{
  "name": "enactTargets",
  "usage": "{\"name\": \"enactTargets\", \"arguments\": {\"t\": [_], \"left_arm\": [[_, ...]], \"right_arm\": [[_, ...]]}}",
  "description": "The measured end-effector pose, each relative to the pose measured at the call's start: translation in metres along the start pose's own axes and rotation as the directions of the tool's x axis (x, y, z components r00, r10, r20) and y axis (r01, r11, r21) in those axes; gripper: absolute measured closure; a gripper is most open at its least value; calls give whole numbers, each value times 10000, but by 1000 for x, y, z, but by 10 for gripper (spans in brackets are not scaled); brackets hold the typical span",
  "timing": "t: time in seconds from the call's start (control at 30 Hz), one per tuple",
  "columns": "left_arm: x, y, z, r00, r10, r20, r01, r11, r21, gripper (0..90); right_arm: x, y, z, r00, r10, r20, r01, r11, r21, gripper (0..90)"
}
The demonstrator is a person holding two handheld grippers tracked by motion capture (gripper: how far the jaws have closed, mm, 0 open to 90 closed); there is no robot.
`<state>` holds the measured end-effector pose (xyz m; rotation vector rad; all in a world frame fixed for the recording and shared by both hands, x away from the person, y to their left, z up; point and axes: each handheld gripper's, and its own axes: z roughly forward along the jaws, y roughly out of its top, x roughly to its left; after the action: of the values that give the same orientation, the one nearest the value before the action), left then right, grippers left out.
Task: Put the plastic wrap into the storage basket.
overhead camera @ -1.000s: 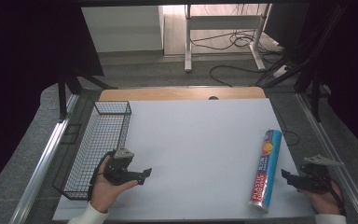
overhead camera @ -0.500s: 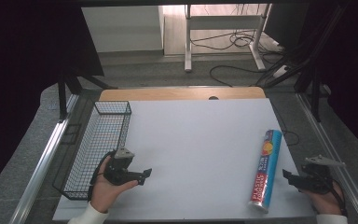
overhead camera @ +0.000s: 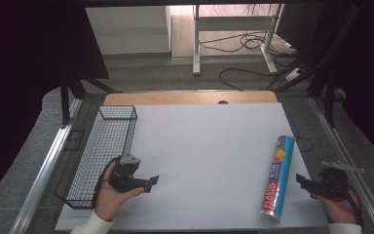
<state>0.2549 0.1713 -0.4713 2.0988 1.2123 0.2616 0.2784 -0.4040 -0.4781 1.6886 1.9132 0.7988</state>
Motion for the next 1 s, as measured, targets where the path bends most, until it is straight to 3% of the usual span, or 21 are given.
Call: {"name": "enactTargets", "arguments": {"t": [0.2, 0.27, 0.3, 0.43, 0.57, 0.7, 0.73, 0.83, 1.0], "left_arm": [[1, -1, 2, 9995, 172, 254, -173, 9998, 56, 129], [0, -1, 2, 9989, 229, 404, -230, 9997, 18, 130], [0, -1, 2, 9988, 257, 429, -256, 9997, -16, 130], [-1, -1, 0, 9973, 314, 669, -304, 9994, -165, 133], [-7, 2, 2, 9954, 513, 805, -492, 9984, -286, 134], [-9, 3, 3, 9930, 723, 935, -697, 9971, -302, 133], [-9, 4, 2, 9930, 719, 932, -692, 9971, -316, 133], [-9, 5, 1, 9936, 695, 890, -663, 9971, -384, 134], [-10, 5, 1, 9946, 632, 827, -602, 9974, -386, 134]], "right_arm": [[24, 22, -10, 9980, 338, 531, -352, 9991, 254, 169], [34, 37, -15, 9922, 999, 746, -1027, 9941, 349, 160], [34, 37, -15, 9922, 999, 746, -1027, 9941, 349, 160], [44, 47, -14, 9806, 1720, 935, -1787, 9815, 682, 170], [60, 51, -4, 9778, 1563, 1392, -1764, 9734, 1460, 170], [70, 54, 8, 9693, 1779, 1700, -2087, 9603, 1852, 170], [74, 57, 15, 9615, 2132, 1737, -2469, 9473, 2042, 169], [78, 60, 20, 9570, 2348, 1704, -2678, 9408, 2078, 169], [87, 65, 38, 9485, 2185, 2292, -2764, 9244, 2628, 182]]}}
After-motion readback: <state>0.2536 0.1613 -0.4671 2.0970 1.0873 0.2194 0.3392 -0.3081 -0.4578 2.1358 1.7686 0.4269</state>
